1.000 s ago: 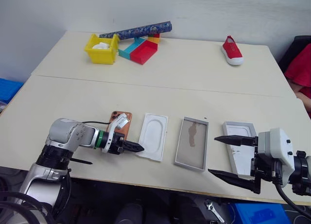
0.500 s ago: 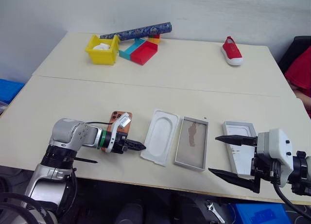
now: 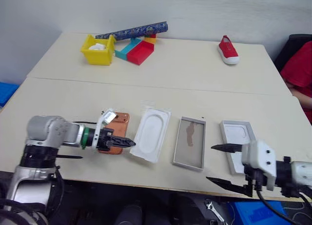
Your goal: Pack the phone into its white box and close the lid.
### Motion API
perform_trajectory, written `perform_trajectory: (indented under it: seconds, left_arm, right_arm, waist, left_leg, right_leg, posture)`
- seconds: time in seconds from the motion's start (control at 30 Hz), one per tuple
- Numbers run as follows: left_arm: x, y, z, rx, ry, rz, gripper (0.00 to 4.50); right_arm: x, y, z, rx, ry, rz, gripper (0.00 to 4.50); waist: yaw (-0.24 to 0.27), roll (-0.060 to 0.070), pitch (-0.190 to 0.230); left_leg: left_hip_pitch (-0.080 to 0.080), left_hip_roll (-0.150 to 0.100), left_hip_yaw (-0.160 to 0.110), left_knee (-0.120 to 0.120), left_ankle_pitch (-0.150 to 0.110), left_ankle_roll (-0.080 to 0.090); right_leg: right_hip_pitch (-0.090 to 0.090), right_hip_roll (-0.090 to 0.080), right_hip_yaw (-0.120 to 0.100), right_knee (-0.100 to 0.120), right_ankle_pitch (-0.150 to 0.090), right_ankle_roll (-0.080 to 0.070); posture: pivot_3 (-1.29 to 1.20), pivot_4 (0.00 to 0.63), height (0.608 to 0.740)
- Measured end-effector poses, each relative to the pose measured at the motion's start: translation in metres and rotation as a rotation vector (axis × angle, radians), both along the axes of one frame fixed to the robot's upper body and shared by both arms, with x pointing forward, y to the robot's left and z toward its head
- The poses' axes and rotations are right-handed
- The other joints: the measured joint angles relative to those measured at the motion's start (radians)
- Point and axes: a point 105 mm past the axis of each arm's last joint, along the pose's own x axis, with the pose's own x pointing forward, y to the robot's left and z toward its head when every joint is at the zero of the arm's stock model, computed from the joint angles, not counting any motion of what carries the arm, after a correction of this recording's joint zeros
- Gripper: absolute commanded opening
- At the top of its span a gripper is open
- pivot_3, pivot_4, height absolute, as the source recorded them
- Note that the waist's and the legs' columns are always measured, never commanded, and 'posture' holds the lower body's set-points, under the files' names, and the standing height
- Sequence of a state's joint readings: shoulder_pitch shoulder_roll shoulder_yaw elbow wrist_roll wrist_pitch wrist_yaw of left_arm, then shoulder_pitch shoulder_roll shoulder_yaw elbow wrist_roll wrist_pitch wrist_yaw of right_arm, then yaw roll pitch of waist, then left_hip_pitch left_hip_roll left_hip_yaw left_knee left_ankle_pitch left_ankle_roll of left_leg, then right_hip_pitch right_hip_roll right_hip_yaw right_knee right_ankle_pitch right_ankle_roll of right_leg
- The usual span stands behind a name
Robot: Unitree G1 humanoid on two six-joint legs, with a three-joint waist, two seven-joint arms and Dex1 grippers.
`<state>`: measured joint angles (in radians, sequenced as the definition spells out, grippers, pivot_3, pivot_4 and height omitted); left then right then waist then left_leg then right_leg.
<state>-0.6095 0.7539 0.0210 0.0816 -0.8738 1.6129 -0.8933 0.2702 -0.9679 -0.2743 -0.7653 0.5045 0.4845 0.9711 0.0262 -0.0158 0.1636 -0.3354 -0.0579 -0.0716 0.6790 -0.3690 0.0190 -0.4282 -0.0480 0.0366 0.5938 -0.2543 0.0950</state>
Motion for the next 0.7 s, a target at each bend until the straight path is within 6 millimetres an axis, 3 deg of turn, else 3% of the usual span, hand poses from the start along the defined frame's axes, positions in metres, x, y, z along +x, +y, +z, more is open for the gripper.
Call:
perform_trajectory:
  seconds: [0.03, 0.13, 0.33, 0.5, 0.7]
  left_arm:
    - [-0.002, -0.001, 0.004, -0.023, -0.006, -0.010, 0.02]
    - [-0.008, -0.005, 0.013, -0.089, -0.017, -0.051, 0.00]
    - [-0.010, -0.003, 0.012, -0.103, -0.012, -0.028, 0.00]
    - [-0.010, -0.004, 0.011, -0.092, -0.011, -0.022, 0.00]
    - [-0.010, -0.008, 0.007, -0.076, -0.011, -0.017, 0.00]
  right_arm:
    - [0.004, 0.000, -0.007, -0.029, 0.003, -0.004, 4.50]
    - [0.019, 0.005, -0.027, -0.067, 0.004, -0.040, 3.88]
    - [0.026, 0.016, -0.051, -0.092, 0.038, -0.034, 1.74]
    - [0.030, 0.020, -0.057, -0.110, 0.023, -0.005, 0.02]
    - [0.018, 0.018, -0.060, -0.139, 0.024, 0.107, 0.02]
  waist:
    - [-0.002, 0.000, 0.000]
    - [-0.002, 0.000, 0.000]
    - [-0.002, 0.000, 0.000]
    - [-0.002, 0.000, 0.000]
    - [0.000, 0.000, 0.000]
  left_leg:
    - [0.000, 0.000, 0.000, 0.000, 0.000, 0.000]
    - [0.000, 0.000, 0.000, 0.000, 0.000, -0.001]
    - [-0.001, 0.000, -0.001, 0.000, 0.000, -0.001]
    - [-0.001, 0.000, -0.001, 0.000, 0.000, -0.001]
    - [-0.001, 0.000, -0.001, 0.000, 0.000, -0.001]
  right_leg:
    - [0.000, 0.000, 0.000, 0.000, 0.000, 0.000]
    - [-0.001, 0.000, -0.001, 0.000, 0.000, -0.001]
    - [-0.002, 0.000, -0.001, 0.001, -0.001, -0.001]
    - [-0.002, 0.001, -0.001, 0.001, -0.001, -0.001]
    - [-0.001, 0.001, -0.001, 0.001, -0.001, -0.001]
  posture:
    - [0.00, 0.150, 0.740]
    - [0.00, 0.150, 0.740]
    - [0.00, 0.150, 0.740]
    - [0.00, 0.150, 0.740]
    - [0.00, 0.150, 0.740]
